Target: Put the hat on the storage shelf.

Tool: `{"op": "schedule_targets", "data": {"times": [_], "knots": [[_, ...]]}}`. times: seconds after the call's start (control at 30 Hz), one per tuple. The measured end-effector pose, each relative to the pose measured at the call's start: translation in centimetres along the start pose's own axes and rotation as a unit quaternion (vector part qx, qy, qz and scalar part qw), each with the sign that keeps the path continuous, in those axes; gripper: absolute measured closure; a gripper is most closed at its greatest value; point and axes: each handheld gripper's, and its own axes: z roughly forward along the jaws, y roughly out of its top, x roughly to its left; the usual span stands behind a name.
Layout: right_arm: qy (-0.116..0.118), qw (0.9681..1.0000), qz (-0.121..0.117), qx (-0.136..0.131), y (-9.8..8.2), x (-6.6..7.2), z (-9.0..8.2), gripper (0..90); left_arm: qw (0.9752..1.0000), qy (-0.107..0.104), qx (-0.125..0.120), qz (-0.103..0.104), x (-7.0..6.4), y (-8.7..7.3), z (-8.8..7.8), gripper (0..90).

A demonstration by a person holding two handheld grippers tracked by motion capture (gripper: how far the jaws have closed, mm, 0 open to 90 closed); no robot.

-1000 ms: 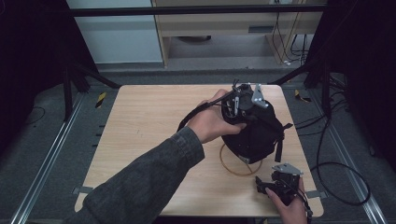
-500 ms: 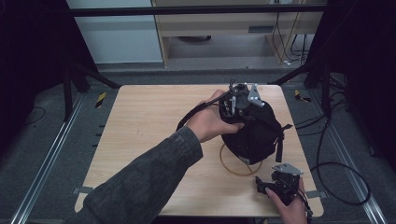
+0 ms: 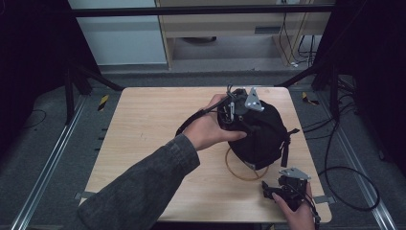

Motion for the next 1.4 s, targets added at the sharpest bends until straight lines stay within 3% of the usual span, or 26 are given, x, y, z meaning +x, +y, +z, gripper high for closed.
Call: {"op": "schedule_targets", "data": {"times": [0.2, 0.4, 1.03, 1.4], "knots": [[0.000, 1.0000, 0.000, 0.000, 0.0, 0.0, 0.0, 0.4, 0.9997, -0.006, -0.018, -0.018, -0.5, -0.7, -0.6, 12.3], [0.000, 1.0000, 0.000, 0.000, 0.0, 0.0, 0.0, 0.4, 0.9991, -0.014, -0.027, -0.029, -0.7, -1.7, -0.9, 6.8], [0.000, 1.0000, 0.001, 0.000, 0.0, 0.0, 0.0, 0.4, 0.9963, -0.002, -0.058, -0.063, -1.8, -6.2, -3.7, 5.6], [0.000, 1.0000, 0.001, 0.000, 0.0, 0.0, 0.0, 0.3, 0.9948, -0.006, -0.045, -0.091, -2.7, -10.8, -3.9, 5.7]]}}
